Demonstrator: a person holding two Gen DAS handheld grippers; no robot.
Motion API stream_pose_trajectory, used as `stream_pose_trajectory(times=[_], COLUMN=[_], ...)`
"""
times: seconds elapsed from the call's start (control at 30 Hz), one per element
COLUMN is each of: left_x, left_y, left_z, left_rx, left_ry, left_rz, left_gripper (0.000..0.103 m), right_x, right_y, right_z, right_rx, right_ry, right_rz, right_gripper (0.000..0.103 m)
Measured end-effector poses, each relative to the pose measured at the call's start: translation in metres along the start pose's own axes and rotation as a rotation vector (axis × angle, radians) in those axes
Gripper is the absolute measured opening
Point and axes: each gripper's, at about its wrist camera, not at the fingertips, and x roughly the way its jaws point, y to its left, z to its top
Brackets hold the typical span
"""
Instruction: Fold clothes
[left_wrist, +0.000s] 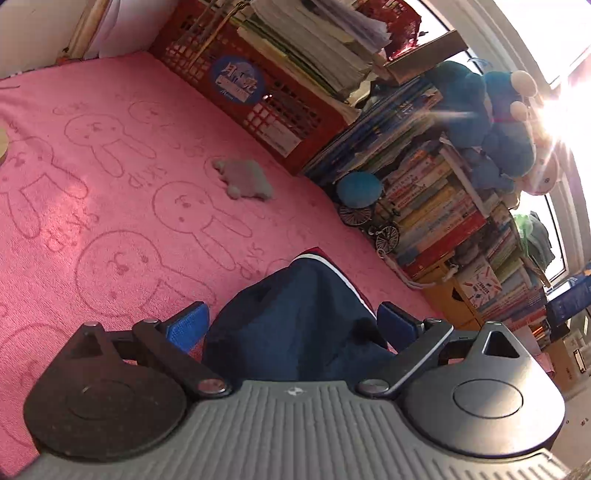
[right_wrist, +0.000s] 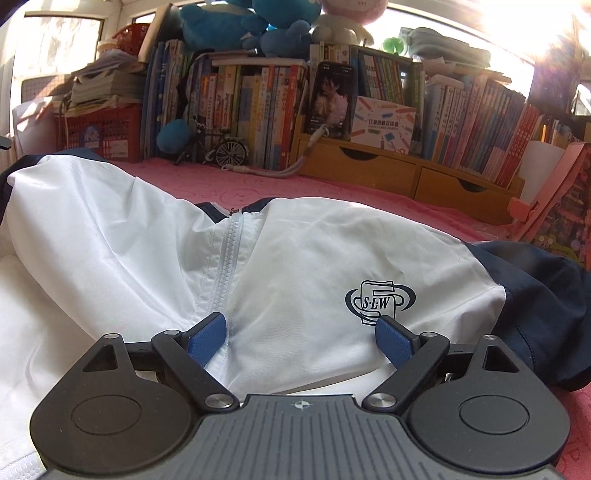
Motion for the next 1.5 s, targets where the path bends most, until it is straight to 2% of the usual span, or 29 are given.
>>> stream_pose_trajectory(times=[0.03,0.07,0.1,0.13,0.17,0.2,0.23,0.3,0.4,0.43,0.47,0.53,0.6,0.67,0.73,0.8,0.83,0.9,0.97,1.07,1.1,1.13,1.23,1.3,1.33,1.4,1.43,1.47,1.5], left_x=[0.012,0.015,0.022,0.030,0.034,0.031,0.024,0.011,-0.047,-0.068,-0.089,-0.120,-0.121,-0.090,-0.052,-0.017,-0.006,0.004,-0.002,-0.023,-0.031,-0.037,-0.044,-0.036,-0.031,-0.022,-0.015,-0.009,-0.001], left_y=[0.000,-0.006,-0.014,-0.021,-0.026,-0.035,-0.045,-0.064,-0.100,-0.114,-0.128,-0.153,-0.166,-0.168,-0.162,-0.138,-0.126,-0.106,-0.096,-0.099,-0.108,-0.119,-0.151,-0.166,-0.173,-0.186,-0.189,-0.189,-0.187], left_z=[-0.002,-0.004,-0.006,-0.007,-0.009,-0.008,-0.006,-0.002,0.018,0.023,0.027,0.031,0.035,0.041,0.044,0.037,0.034,0.026,0.018,0.009,0.004,-0.002,-0.022,-0.042,-0.052,-0.073,-0.084,-0.095,-0.106], left_rx=[-0.007,0.018,0.037,0.033,0.023,0.033,0.052,0.090,0.141,0.192,0.253,0.356,0.441,0.558,0.660,0.674,0.655,0.597,0.553,0.546,0.567,0.582,0.592,0.627,0.647,0.688,0.714,0.737,0.759], left_ry=[0.006,-0.024,-0.004,0.026,0.044,0.028,-0.002,-0.061,-0.288,-0.381,-0.475,-0.651,-0.738,-0.652,-0.505,-0.346,-0.285,-0.201,-0.171,-0.162,-0.162,-0.158,-0.110,-0.053,-0.023,0.036,0.069,0.102,0.144], left_rz=[0.011,0.003,0.004,-0.001,-0.014,-0.031,-0.050,-0.087,-0.177,-0.169,-0.149,-0.048,0.121,0.342,0.537,0.593,0.590,0.548,0.474,0.340,0.259,0.177,-0.055,-0.122,-0.148,-0.200,-0.209,-0.209,-0.205], left_gripper=[0.099,0.100,0.094,0.068,0.025,0.009,0.004,0.004,0.004,0.004,0.004,0.005,0.008,0.020,0.031,0.032,0.032,0.032,0.035,0.052,0.054,0.058,0.080,0.080,0.080,0.080,0.080,0.080,0.080], right_x=[0.000,0.000,0.000,0.000,0.000,0.000,0.000,0.000,-0.001,-0.004,-0.007,-0.015,-0.023,-0.026,-0.028,-0.027,-0.026,-0.021,-0.015,-0.008,-0.003,0.001,0.036,0.067,0.080,0.116,0.128,0.132,0.136], right_y=[0.000,0.000,0.000,0.000,0.000,0.000,0.000,0.000,0.001,0.002,0.004,0.006,0.005,0.000,-0.013,-0.025,-0.031,-0.040,-0.048,-0.068,-0.078,-0.084,-0.089,-0.073,-0.064,-0.039,-0.027,-0.018,-0.010], right_z=[0.000,0.000,0.000,0.000,0.000,0.000,0.000,0.000,-0.001,-0.001,-0.001,0.002,0.008,0.014,0.022,0.030,0.034,0.038,0.042,0.048,0.053,0.058,0.086,0.104,0.109,0.116,0.117,0.114,0.111], right_rx=[-0.001,-0.002,-0.002,-0.002,-0.003,-0.003,-0.003,-0.002,-0.006,-0.011,-0.026,-0.072,-0.107,-0.099,-0.047,-0.022,-0.010,-0.036,-0.065,-0.058,-0.020,0.016,0.158,0.191,0.192,0.183,0.178,0.177,0.175], right_ry=[0.000,0.000,0.000,0.000,0.000,0.000,0.000,-0.002,-0.016,-0.029,-0.046,-0.089,-0.129,-0.139,-0.154,-0.160,-0.162,-0.152,-0.140,-0.127,-0.118,-0.109,-0.017,0.042,0.068,0.166,0.220,0.252,0.281], right_rz=[-0.001,-0.002,-0.002,-0.002,-0.002,-0.002,-0.002,-0.002,-0.009,-0.019,-0.032,-0.072,-0.105,-0.096,-0.072,-0.080,-0.084,-0.106,-0.129,-0.184,-0.178,-0.148,0.146,0.298,0.318,0.340,0.355,0.377,0.400], right_gripper=[0.089,0.089,0.089,0.089,0.089,0.089,0.089,0.089,0.089,0.089,0.089,0.089,0.089,0.089,0.089,0.089,0.089,0.089,0.089,0.089,0.089,0.089,0.091,0.096,0.102,0.103,0.100,0.092,0.058])
